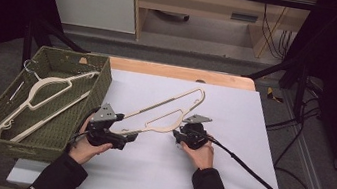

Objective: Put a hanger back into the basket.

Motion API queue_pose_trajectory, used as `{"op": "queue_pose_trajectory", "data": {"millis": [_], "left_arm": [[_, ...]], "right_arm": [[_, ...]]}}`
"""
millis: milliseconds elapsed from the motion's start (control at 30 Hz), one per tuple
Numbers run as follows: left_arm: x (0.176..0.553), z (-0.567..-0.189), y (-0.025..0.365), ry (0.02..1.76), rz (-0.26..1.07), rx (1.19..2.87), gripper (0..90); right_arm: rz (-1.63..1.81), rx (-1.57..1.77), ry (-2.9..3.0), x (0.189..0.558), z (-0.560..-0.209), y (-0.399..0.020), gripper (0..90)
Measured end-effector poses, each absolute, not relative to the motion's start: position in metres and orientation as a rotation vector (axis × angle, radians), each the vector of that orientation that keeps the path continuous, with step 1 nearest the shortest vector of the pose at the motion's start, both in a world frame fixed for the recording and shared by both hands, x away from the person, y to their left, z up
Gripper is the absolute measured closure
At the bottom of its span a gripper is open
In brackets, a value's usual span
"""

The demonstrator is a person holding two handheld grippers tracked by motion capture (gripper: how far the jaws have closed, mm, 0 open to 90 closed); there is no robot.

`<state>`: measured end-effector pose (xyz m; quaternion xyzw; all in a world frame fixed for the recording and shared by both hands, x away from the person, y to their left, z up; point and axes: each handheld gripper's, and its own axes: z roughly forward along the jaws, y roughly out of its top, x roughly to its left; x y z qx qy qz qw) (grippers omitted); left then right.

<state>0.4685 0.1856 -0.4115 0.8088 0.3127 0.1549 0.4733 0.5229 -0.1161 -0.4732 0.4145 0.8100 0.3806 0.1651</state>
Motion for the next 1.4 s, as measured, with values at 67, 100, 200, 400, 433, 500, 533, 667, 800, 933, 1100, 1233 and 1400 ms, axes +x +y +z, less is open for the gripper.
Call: {"op": "queue_pose_trajectory", "data": {"millis": [67,100,200,400,433,500,533,667,800,933,1100,1233,1400], "left_arm": [[0.469,-0.412,0.185,0.761,0.378,1.983,13.5],[0.469,-0.412,0.185,0.761,0.379,1.987,13.5],[0.469,-0.413,0.184,0.764,0.377,1.985,13.5],[0.47,-0.414,0.183,0.768,0.379,1.992,13.5],[0.47,-0.414,0.183,0.768,0.379,1.992,13.5],[0.47,-0.414,0.183,0.77,0.379,1.99,13.6],[0.47,-0.414,0.182,0.769,0.38,1.992,13.6],[0.471,-0.416,0.18,0.768,0.383,1.998,13.8],[0.472,-0.417,0.176,0.762,0.379,2.01,14.0],[0.474,-0.42,0.173,0.76,0.377,2.023,14.2],[0.482,-0.423,0.16,0.759,0.373,2.047,14.3],[0.49,-0.424,0.149,0.751,0.368,2.066,14.7],[0.502,-0.429,0.129,0.736,0.38,2.119,14.9]], "right_arm": [[1.082,1.217,2.321,0.523,-0.475,-0.114,68.2],[1.073,1.214,2.33,0.523,-0.476,-0.114,69.2],[1.063,1.228,2.333,0.524,-0.478,-0.113,71.5],[1.029,1.187,2.333,0.524,-0.481,-0.113,80.8],[1.029,1.187,2.333,0.524,-0.481,-0.113,80.8],[1.034,1.245,2.332,0.523,-0.48,-0.112,84.6],[1.036,1.244,2.334,0.523,-0.48,-0.112,85.4],[1.039,1.254,2.34,0.524,-0.479,-0.112,88.8],[1.044,1.263,2.343,0.525,-0.479,-0.113,89.0],[1.062,1.29,2.329,0.524,-0.477,-0.113,89.1],[1.089,1.289,2.317,0.523,-0.47,-0.115,89.2],[1.086,1.277,2.319,0.523,-0.467,-0.116,89.2],[1.093,1.266,2.315,0.522,-0.463,-0.118,89.2]]}}
